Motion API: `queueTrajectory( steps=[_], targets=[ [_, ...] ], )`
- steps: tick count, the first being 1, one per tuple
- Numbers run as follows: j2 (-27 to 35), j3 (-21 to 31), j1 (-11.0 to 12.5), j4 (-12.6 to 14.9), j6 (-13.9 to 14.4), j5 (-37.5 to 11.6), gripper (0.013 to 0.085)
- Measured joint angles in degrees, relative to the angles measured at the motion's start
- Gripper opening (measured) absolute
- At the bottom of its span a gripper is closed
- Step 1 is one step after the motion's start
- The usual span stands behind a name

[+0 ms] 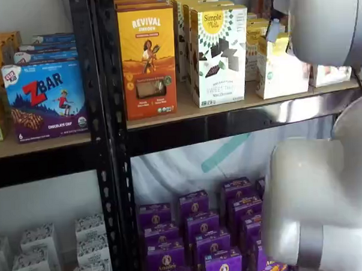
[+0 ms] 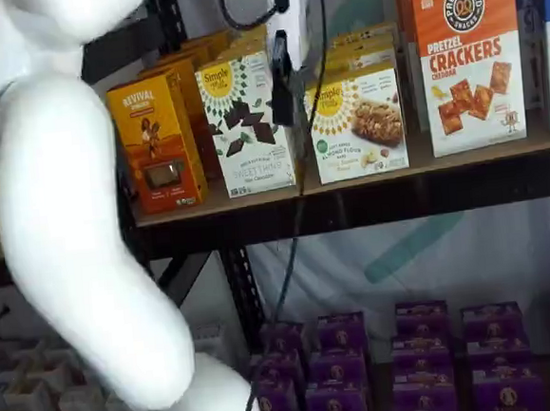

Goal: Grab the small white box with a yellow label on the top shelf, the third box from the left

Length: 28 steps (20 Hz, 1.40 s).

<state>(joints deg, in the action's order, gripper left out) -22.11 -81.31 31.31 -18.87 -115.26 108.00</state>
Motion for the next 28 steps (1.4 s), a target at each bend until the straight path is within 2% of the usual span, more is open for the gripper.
queueTrajectory(
  steps=[2, 5, 8, 10, 12, 14, 19, 24, 28],
  targets=[
    [-1.01, 1.09, -0.64, 0.75, 0.19, -2.26, 0.0850],
    [-1.63, 1.83, -0.54, -0.37, 0.41, -3.82, 0.0850],
    [-3.20, 3.99, 0.86, -4.14, 0.09, -7.00, 0.0850],
    [-5.80, 7.63, 1.73, -7.32, -0.61, -12.70, 0.0850],
    [-7.82, 11.00, 1.76, -8.83, -1.50, -18.82, 0.0850],
    [-7.90, 11.89, 1.32, -8.10, -2.17, -21.83, 0.0850],
    [-4.48, 10.31, 0.45, -5.69, -3.03, -24.63, 0.0850],
    [1.38, 5.49, -0.55, -2.04, -2.84, -23.25, 0.0850],
    [5.09, 2.40, -0.94, -0.49, -2.73, -22.34, 0.0850]
  ],
)
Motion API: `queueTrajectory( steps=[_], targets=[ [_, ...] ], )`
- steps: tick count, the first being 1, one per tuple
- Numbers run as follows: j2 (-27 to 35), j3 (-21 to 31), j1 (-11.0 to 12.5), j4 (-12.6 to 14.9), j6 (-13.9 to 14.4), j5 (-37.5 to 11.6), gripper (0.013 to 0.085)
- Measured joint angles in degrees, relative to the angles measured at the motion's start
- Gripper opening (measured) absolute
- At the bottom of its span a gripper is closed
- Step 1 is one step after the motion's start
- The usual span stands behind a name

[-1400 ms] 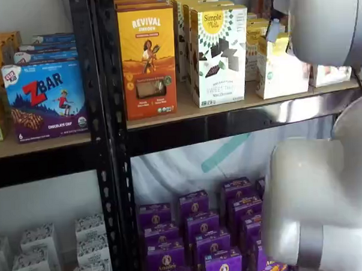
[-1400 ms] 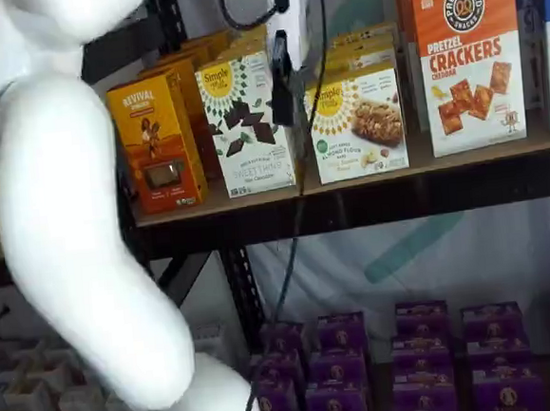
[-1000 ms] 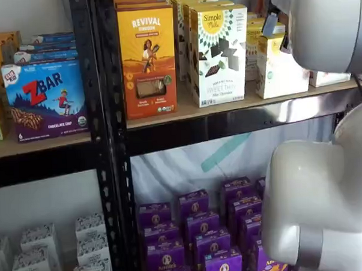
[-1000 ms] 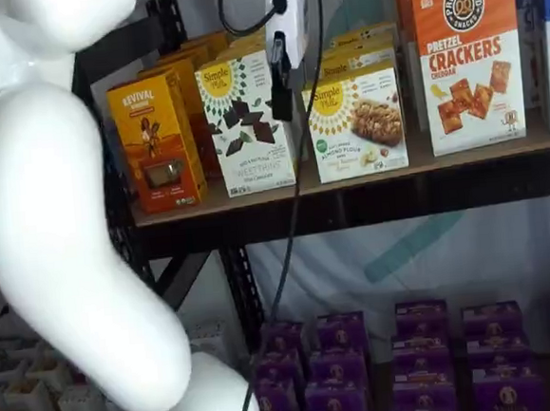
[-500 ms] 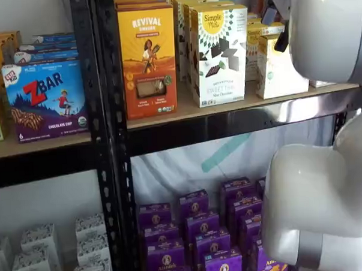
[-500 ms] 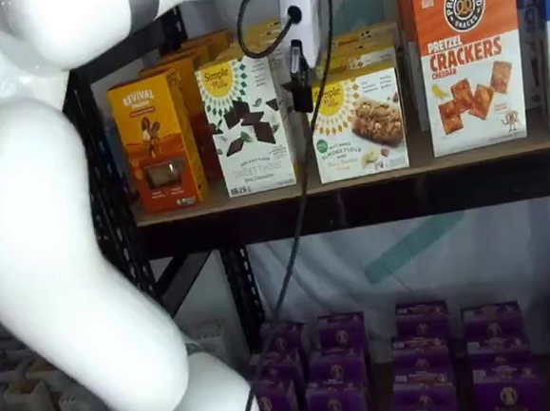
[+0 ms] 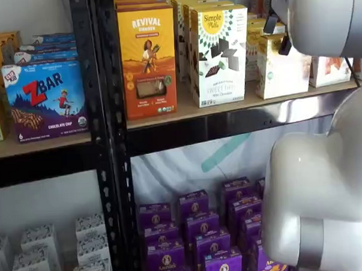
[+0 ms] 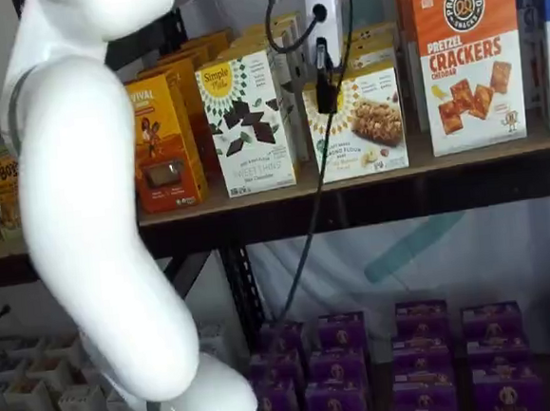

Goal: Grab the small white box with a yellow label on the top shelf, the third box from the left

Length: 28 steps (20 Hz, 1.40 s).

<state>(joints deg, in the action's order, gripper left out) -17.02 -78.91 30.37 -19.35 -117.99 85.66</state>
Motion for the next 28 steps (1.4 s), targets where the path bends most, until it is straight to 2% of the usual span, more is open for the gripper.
queueTrajectory(
  steps=[6, 12, 17, 22, 24, 25, 28],
  targets=[
    [6.36, -7.36, -1.87, 5.32, 1.70, 6.12, 0.0850],
    [9.28, -10.80, -4.16, 10.19, 3.40, 9.48, 0.0850],
    [8.67, -9.29, -5.40, 11.74, 4.29, 8.74, 0.0850],
    [8.30, -8.53, -5.43, 11.82, 4.30, 8.48, 0.0850],
    [8.23, -8.48, -5.24, 11.61, 4.14, 8.43, 0.0770],
    [8.18, -8.44, -5.19, 11.54, 4.10, 8.39, 0.0770],
    [7.93, -8.23, -5.04, 11.38, 3.97, 8.24, 0.0690]
  ],
)
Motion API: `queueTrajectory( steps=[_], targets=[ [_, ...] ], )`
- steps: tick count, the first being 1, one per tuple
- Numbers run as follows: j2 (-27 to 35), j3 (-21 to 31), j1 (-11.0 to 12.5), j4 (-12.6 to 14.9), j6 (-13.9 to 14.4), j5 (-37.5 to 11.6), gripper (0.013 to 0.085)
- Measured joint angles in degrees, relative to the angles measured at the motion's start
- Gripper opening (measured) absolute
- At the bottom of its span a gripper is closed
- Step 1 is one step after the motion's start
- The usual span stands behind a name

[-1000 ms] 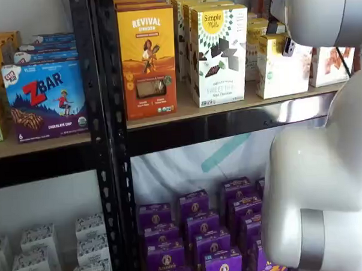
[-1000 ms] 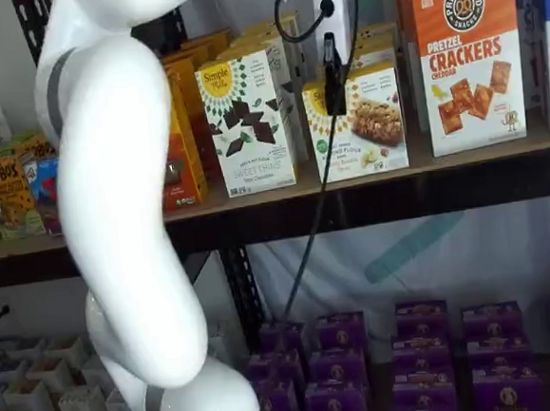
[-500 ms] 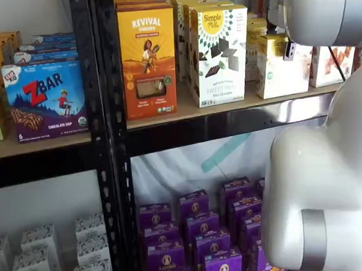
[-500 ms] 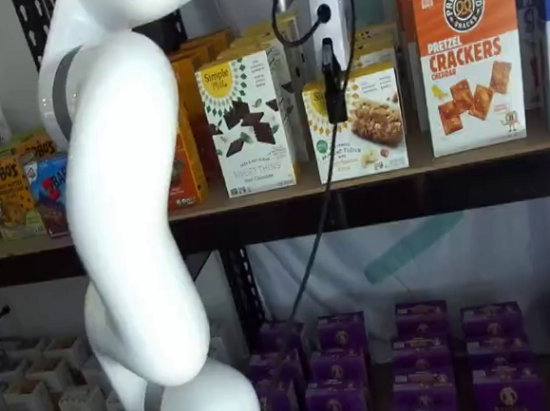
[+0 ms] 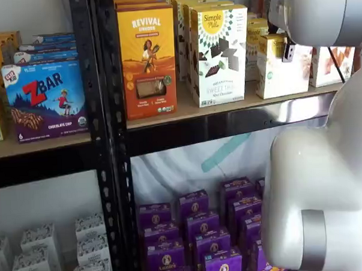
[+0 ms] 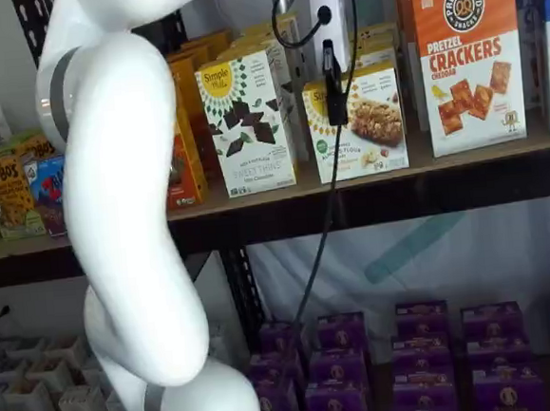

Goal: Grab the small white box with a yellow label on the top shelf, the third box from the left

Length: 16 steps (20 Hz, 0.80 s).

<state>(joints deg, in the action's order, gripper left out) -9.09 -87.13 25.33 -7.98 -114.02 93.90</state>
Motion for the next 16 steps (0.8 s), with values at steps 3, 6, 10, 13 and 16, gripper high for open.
queueTrajectory(
  steps=[3, 6, 10, 13, 16],
  targets=[
    [-0.27, 0.26, 0.03, -0.11, -0.02, -0.07, 0.0610],
    [-0.45, 0.44, 0.18, -0.52, -0.11, -0.24, 0.0610],
    [-0.59, 0.49, 0.39, -0.92, -0.26, -0.30, 0.0530],
    [-0.66, 0.52, 0.47, -1.05, -0.32, -0.36, 0.0490],
    [-0.71, 0.55, 0.56, -1.05, -0.41, -0.45, 0.0490]
  ],
)
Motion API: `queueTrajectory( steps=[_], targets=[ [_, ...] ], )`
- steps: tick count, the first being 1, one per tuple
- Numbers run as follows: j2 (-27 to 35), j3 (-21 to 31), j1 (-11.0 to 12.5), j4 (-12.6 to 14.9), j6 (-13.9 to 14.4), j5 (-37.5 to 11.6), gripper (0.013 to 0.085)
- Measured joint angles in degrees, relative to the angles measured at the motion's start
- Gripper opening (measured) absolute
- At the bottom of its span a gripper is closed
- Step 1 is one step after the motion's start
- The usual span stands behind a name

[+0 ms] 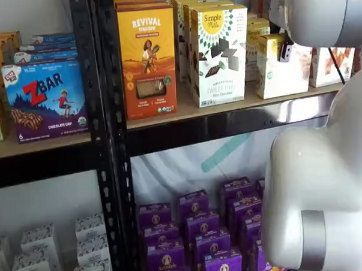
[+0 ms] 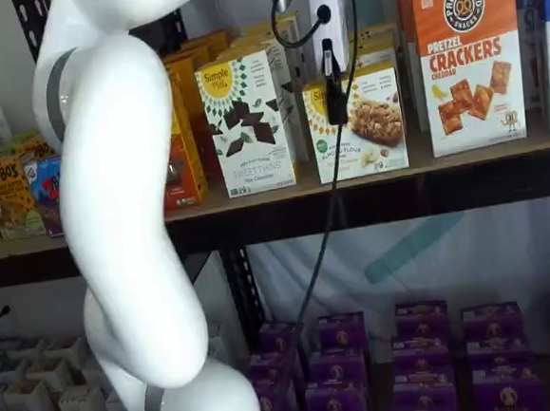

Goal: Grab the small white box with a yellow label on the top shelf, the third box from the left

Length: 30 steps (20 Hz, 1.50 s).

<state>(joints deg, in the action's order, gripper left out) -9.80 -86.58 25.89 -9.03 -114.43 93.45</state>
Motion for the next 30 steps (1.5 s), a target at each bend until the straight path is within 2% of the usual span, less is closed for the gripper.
queueTrajectory(
  steps=[2, 5, 14, 15, 18, 23, 30],
  targets=[
    [-0.01, 0.02, 0.09, -0.05, -0.08, -0.01, 0.0490],
    [-0.05, 0.08, 0.21, -0.17, -0.19, -0.02, 0.0410],
    [-0.30, 0.15, 0.56, -0.41, -0.46, 0.40, 0.0410],
    [-0.38, 0.19, 0.65, -0.54, -0.51, 0.52, 0.0370],
    [-0.54, 0.25, 0.87, -0.85, -0.65, 0.75, 0.0370],
    [-0.53, -1.26, 1.09, -0.31, -0.65, 4.60, 0.0370],
    [-3.63, -0.25, 1.66, 0.29, -0.97, 8.93, 0.0370]
  ],
)
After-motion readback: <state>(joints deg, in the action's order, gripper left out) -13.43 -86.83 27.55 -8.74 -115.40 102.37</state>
